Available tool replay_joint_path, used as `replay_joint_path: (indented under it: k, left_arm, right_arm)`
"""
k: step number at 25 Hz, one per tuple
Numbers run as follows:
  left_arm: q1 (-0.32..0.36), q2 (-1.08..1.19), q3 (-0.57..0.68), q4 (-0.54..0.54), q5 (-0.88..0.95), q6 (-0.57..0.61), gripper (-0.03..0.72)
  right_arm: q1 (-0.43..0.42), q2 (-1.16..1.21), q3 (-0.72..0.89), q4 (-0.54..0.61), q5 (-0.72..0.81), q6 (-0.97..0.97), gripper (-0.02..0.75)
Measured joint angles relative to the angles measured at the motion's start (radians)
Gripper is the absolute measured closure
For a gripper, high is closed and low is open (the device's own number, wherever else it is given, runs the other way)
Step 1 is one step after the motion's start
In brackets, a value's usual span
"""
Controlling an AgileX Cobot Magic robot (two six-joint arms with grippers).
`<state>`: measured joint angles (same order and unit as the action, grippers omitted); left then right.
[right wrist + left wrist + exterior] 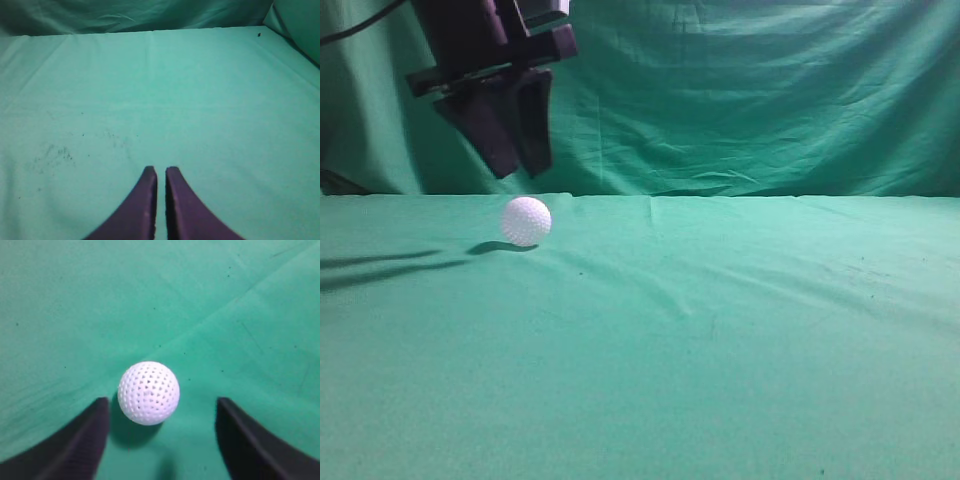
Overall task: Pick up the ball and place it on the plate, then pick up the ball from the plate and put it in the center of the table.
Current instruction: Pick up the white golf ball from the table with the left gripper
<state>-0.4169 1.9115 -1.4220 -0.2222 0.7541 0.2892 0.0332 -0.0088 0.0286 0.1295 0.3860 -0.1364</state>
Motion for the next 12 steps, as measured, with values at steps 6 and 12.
replay_joint_path:
  k: [6,12]
  left_arm:
    - [0.0,0.05,-0.002,0.0,-0.029,-0.066,0.043]
    - [0.0,0.102,-0.002,0.0,-0.035,-0.074,0.181]
  right_arm:
    - [0.0,0.0,0.0,0.0,0.0,0.0,0.682]
    - [0.0,0.0,0.0,0.0,0.0,0.0,0.682]
